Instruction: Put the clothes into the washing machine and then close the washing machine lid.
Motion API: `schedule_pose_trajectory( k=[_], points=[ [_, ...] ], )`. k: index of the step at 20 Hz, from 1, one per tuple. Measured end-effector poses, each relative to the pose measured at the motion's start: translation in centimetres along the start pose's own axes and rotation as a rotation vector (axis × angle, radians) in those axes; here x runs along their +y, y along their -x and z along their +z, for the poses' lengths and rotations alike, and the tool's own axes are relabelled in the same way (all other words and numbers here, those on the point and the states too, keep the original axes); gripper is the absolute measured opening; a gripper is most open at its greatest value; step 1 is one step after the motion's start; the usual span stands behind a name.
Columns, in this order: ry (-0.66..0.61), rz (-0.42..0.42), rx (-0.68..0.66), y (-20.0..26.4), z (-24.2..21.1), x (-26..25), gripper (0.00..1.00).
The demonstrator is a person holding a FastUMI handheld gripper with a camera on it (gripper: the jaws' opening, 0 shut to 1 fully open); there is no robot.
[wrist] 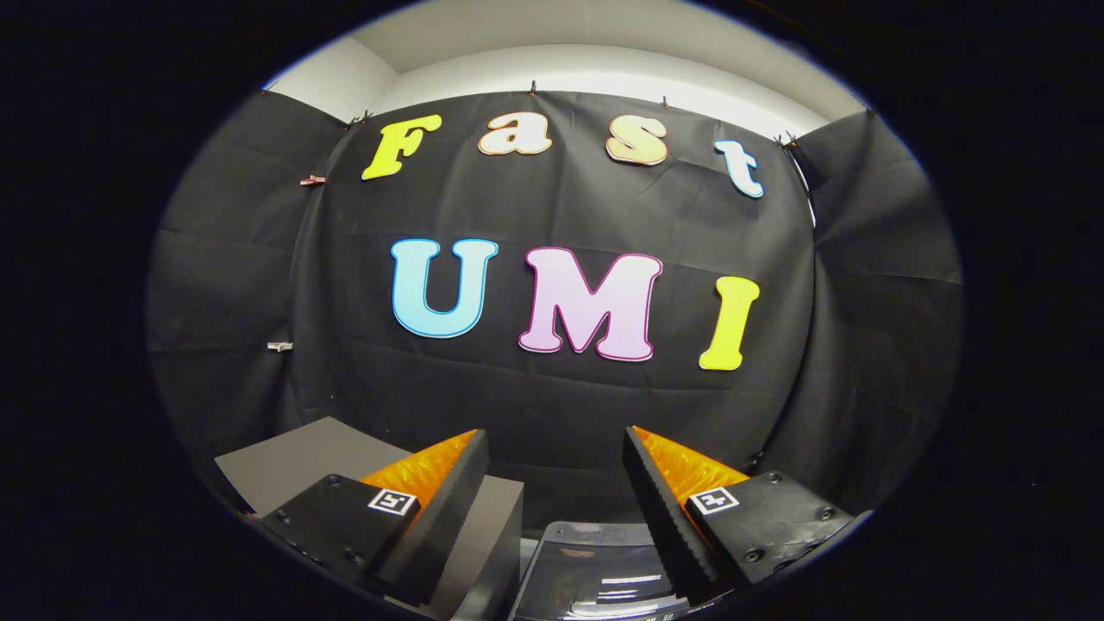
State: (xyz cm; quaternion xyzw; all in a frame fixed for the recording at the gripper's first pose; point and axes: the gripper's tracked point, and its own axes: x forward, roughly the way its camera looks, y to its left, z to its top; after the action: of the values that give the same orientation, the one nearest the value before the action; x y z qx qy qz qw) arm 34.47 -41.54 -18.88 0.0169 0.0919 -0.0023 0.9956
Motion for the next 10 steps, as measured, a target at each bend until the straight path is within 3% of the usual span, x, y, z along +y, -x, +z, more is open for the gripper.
schedule_pose_trajectory(
  k=[10],
  points=[
    [-0.008,-0.007,-0.006,0.07,0.18,0.0,0.99]
  ],
)
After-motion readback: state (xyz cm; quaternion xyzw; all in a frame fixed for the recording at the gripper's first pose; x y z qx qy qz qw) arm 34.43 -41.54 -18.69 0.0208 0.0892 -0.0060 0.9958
